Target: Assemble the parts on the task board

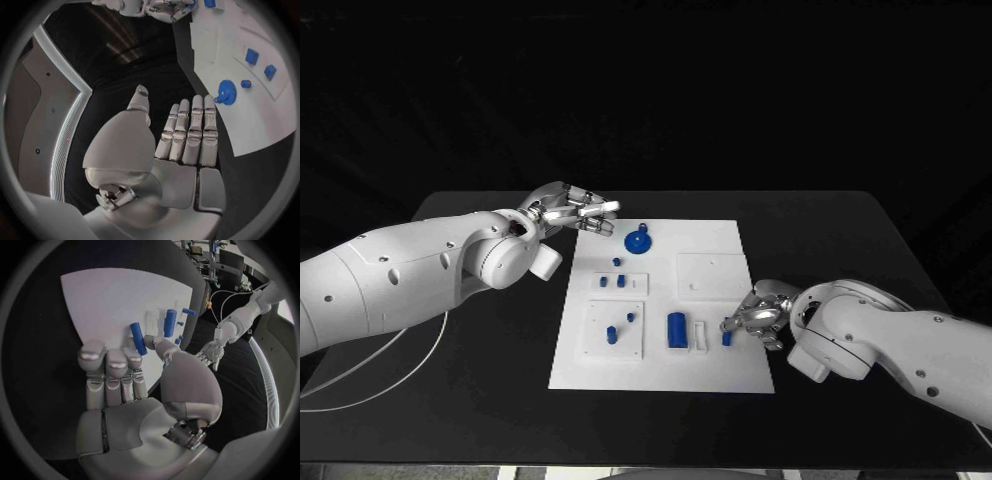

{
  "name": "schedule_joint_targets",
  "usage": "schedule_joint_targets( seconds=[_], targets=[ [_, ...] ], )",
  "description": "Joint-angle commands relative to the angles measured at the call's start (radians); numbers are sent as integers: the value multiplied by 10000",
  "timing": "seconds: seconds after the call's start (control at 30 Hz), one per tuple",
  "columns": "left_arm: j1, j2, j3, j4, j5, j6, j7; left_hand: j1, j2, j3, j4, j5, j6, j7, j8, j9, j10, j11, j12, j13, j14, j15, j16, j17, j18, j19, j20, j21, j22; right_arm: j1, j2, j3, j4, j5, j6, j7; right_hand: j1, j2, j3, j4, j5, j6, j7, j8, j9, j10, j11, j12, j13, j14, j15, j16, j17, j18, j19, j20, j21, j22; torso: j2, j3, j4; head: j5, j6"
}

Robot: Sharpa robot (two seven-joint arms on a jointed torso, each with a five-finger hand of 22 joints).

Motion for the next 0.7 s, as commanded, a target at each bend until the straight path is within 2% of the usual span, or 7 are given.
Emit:
schedule_joint_targets(
  seconds=[0.03, 0.6, 0.7],
  targets=[
    [6, 14, 6, 23, -48, 164, 13, 60, 10, -7, 52, -16, -61, 12, -8, 5, -47, -12, 13, 9, -21, 10, -29, -2, -17, -39, 22, 39, -10, -49, 58, -37, 4, 877, -251, 356, 136, 28, 1823, -1879, 21, -13, 102, 52, -1547, 17, -117, -37, -8, 8, -52, -63, -10, 183, 299, -53, -36, 903, -2, -5, 6, 7, -13],
    [6, 38, 6, 19, -83, 223, -46, 72, 7, -2, 88, -16, -48, 9, -5, 6, -58, -10, 12, 9, -26, 13, -29, -2, -16, -43, 24, 54, -28, -18, 351, -32, -68, 1195, -9, 315, 154, 135, 1380, -1865, -52, 99, 70, 48, -1543, 16, -133, -26, 5, 19, -55, -69, 8, 157, 327, -54, -125, 902, -3, -16, -1, 13, -30],
    [6, 42, 6, 19, -88, 226, -52, 72, 7, -2, 88, -16, -48, 9, -5, 6, -58, -10, 12, 9, -26, 13, -29, -2, -16, -43, 24, 54, -28, -15, 398, -32, -104, 1165, 48, 218, 150, 193, 1184, -1842, -179, 121, 61, 48, -1541, 17, -138, -32, 3, 26, -51, -65, 13, 148, 334, -49, -150, 896, -6, -17, 1, 17, -29]
  ],
)
